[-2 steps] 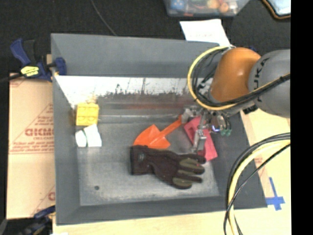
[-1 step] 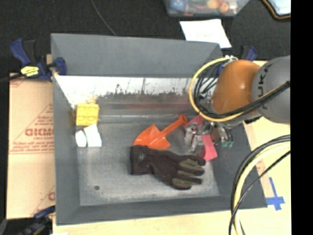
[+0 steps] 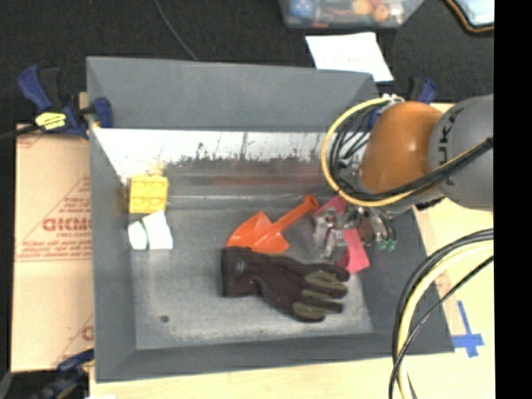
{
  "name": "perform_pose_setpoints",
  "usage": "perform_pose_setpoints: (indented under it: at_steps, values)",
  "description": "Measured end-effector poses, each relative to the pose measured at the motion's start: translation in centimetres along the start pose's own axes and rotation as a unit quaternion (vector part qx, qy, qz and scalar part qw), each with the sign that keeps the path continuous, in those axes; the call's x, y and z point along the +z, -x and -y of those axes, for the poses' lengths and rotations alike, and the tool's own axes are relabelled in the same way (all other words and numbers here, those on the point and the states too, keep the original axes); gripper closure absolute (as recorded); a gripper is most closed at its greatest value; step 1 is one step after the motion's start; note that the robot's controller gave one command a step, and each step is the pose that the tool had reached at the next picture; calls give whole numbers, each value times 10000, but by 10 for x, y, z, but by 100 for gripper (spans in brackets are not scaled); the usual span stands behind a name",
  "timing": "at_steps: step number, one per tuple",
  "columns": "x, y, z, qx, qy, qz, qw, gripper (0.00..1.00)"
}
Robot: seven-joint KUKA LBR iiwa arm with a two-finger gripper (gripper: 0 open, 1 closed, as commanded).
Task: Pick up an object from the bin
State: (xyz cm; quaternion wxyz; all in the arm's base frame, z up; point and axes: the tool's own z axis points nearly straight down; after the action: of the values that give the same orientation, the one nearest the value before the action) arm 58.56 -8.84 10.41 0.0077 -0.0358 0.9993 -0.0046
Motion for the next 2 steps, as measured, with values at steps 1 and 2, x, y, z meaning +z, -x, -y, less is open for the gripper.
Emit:
perform_pose_setpoints:
  at_steps: [1, 2]
  values:
    - [33, -3, -28, 39, 4, 24, 10000, 100]
    - [32, 4, -42, -29, -9, 65, 10000, 100]
